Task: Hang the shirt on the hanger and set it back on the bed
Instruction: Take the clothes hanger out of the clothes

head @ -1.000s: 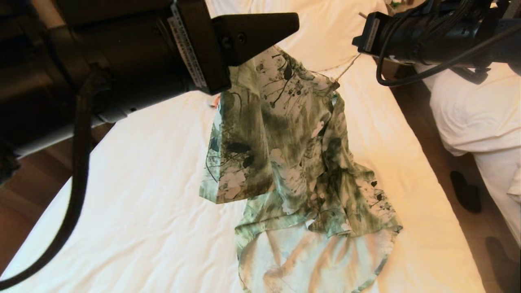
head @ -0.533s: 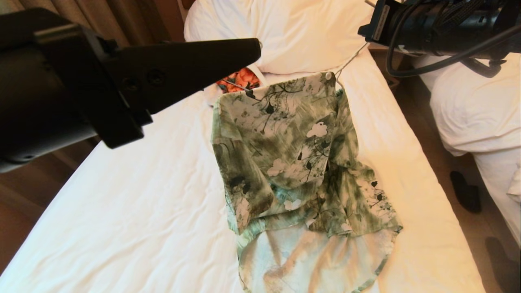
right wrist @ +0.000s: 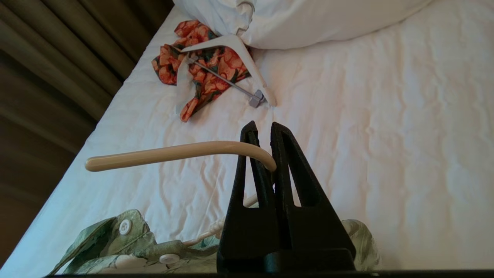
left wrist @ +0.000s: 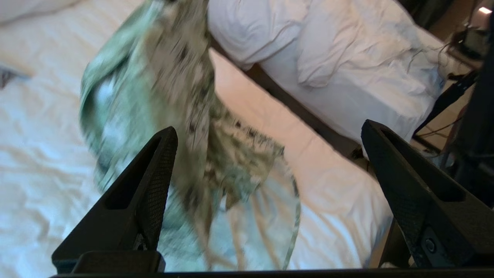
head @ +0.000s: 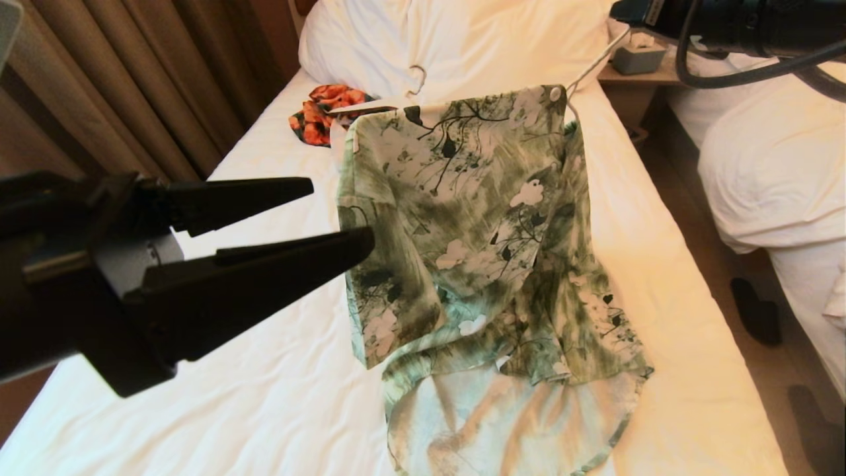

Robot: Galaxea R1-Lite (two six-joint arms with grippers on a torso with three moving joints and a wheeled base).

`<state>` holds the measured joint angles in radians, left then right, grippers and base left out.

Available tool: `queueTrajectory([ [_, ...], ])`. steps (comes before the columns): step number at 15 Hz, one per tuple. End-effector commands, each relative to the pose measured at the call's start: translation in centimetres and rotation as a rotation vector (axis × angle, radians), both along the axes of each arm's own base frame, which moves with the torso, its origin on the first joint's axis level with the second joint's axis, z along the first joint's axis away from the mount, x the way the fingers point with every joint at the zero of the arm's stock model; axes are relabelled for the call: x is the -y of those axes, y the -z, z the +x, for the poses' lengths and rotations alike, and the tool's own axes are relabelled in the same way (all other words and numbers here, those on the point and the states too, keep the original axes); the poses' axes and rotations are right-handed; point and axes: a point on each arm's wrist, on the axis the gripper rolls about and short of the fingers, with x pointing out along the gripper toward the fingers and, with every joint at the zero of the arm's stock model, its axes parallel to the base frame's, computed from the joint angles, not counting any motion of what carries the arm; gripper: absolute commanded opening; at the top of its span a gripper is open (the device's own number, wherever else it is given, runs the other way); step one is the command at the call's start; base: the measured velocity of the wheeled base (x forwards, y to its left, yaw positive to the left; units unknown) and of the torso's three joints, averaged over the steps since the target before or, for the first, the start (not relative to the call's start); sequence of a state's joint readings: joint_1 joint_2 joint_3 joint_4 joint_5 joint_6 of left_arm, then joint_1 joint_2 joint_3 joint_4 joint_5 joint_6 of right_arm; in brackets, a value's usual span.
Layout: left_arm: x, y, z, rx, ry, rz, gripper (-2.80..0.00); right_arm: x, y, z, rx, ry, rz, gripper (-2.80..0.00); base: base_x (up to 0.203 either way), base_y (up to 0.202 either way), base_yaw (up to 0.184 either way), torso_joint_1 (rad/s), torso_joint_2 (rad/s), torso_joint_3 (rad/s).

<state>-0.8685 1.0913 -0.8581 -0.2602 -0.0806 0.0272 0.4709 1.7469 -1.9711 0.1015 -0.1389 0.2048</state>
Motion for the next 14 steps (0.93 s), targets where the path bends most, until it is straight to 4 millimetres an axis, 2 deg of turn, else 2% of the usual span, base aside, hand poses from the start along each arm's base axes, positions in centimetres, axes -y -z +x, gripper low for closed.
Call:
queueTrajectory([
  [1,-1.0,1.2,-0.3,-0.014,-0.032,0.014,0.00,0.6,-1.0,-1.2,0.033,0.002,0.006,-2.80,0.000,0.000,0.000,0.000,0.00,0.000],
  [3,-1.6,2.2,-0.3,-0.035,-0.055,0.027,0.00,1.1,-1.7,-2.2,0.064,0.006,-0.003,-2.80,0.000,0.000,0.000,0.000,0.00,0.000],
  [4,-1.6,2.7,-0.3,-0.046,-0.058,0.035,-2.80,1.2,-2.0,-2.5,0.081,0.009,-0.015,-2.80,0.000,0.000,0.000,0.000,0.00,0.000],
  [6,-2.1,3.0,-0.5,-0.052,-0.074,0.020,-2.80,1.5,-2.4,-3.0,0.112,0.019,-0.057,-2.80,0.000,0.000,0.000,0.000,0.00,0.000],
  [9,-4.3,3.5,-1.3,-0.041,-0.162,-0.012,-2.80,2.1,-3.1,-3.9,0.142,0.030,-0.061,-2.80,0.000,0.000,0.000,0.000,0.00,0.000],
  [14,-8.6,5.7,-5.3,0.008,-0.284,-0.062,-2.80,2.5,-3.6,-4.8,0.167,0.046,-0.076,-2.80,0.000,0.000,0.000,0.000,0.00,0.000],
])
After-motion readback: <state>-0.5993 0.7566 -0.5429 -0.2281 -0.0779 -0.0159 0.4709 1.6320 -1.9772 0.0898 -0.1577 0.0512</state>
